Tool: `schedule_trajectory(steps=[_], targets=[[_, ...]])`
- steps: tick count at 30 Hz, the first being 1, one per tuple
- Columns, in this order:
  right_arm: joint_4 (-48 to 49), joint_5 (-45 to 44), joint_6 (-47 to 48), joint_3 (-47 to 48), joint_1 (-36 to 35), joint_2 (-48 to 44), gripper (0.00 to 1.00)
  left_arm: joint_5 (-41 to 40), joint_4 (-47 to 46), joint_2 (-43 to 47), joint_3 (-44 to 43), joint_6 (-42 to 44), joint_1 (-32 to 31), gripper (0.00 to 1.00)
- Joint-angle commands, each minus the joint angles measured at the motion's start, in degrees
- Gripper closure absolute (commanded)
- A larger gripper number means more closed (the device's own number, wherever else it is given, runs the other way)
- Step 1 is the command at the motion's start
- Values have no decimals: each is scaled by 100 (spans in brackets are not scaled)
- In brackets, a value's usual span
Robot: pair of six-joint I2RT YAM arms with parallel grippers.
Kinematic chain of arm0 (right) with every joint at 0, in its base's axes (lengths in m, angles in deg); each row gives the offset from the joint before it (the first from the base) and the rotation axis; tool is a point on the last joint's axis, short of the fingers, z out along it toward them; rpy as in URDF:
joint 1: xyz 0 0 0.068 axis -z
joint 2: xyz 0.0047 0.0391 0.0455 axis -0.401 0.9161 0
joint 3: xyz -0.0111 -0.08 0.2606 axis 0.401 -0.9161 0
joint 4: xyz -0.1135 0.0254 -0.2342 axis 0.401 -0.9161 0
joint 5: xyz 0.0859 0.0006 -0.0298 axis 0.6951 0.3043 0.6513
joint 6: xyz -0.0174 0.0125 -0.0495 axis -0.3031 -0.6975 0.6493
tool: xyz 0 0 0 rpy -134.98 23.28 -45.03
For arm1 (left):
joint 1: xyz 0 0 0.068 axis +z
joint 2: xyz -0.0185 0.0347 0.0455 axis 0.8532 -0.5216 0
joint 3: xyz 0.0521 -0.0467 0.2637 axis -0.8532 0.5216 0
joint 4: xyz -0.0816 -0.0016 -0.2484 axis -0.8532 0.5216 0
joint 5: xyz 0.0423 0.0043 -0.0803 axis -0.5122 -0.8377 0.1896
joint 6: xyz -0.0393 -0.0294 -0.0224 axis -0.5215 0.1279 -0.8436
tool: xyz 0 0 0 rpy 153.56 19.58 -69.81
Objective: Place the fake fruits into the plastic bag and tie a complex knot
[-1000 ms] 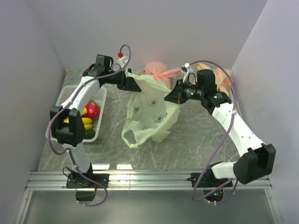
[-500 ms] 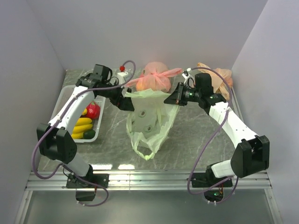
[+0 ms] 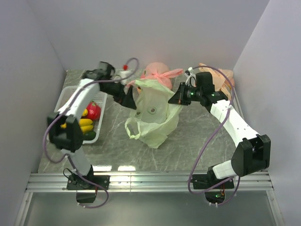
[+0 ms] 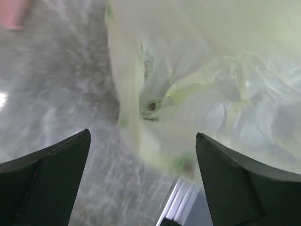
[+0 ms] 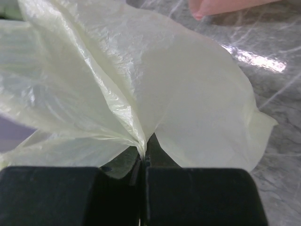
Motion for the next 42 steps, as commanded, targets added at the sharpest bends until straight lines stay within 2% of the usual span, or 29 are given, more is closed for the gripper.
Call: schedule_trajectory(steps=[1, 5, 7, 8, 9, 12, 15, 16, 17, 19, 21, 25, 28, 34, 42], targets=[[-203, -403, 225, 143, 54, -83, 100, 557, -967, 1542, 318, -58, 522, 1], [-193, -492, 339, 116, 63, -31, 100, 486, -590, 2420, 512, 225, 636, 1], [-220, -501, 549, 152, 63, 40, 100, -48, -1027, 2720, 846, -230, 742, 1], [-246, -544, 619, 169, 63, 66, 100, -416, -1185, 2904, 934, -720, 820, 1], [-229, -519, 786, 169, 63, 66, 100, -863, -1161, 2906, 970, -812, 1056, 2], [-316, -466, 1163, 161, 63, 40, 100, -1402, -723, 2573, 690, -620, 1557, 6], [-510, -457, 1568, 231, 63, 83, 100, -2472, -589, 2309, 478, -505, 2146, 6], [-597, -500, 1656, 318, 63, 110, 100, -3111, -633, 2248, 478, -540, 2244, 6], [-737, -597, 1718, 362, 55, 171, 100, -3405, -590, 2056, 434, -775, 2332, 6], [-809, -676, 1850, 450, 54, 189, 100, -3530, -240, 1713, 162, -1066, 2683, 7], [-713, -712, 1929, 425, 54, 172, 100, -3539, -220, 1623, 222, -1794, 2973, 3], [-686, -773, 2053, 512, 54, 250, 100, -3881, -422, 1492, 574, -2989, 3098, 1], [-590, -721, 2035, 547, 46, 259, 100, -4172, -554, 1220, 549, -3369, 3124, 3], [-431, -694, 1956, 390, 46, 242, 100, -4725, -695, 491, 373, -3405, 3159, 5], [-492, -694, 2017, 372, 46, 207, 100, -4699, -677, 41, 363, -3432, 3273, 4]])
